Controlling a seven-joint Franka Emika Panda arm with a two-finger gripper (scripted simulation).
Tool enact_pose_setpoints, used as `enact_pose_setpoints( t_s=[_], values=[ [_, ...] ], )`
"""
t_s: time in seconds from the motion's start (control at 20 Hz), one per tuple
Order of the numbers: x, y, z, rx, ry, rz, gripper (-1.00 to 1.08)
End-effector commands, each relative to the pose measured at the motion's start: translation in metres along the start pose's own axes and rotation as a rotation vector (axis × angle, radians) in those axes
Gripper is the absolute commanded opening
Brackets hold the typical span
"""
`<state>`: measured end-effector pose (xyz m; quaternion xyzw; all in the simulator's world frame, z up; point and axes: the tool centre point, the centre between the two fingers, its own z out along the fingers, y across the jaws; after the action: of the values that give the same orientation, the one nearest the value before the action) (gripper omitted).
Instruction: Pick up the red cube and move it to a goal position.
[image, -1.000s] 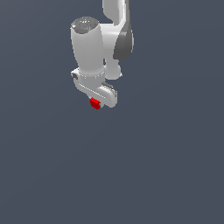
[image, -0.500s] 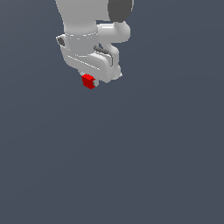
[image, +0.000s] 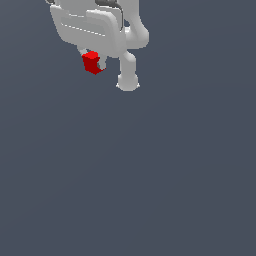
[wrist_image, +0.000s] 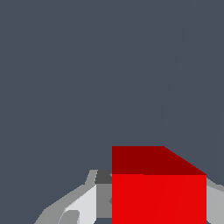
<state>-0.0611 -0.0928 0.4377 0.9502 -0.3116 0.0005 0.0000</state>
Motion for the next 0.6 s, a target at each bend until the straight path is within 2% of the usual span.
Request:
enact_pose_setpoints(
  t_s=[0.0, 0.55],
  values=[
    [0.001, 0.002, -0.017, -0.001, -0.001, 0.0, -1.0],
    [0.004, 0.004, -0.049, 0.0, -0.001, -0.002, -1.0]
  ],
)
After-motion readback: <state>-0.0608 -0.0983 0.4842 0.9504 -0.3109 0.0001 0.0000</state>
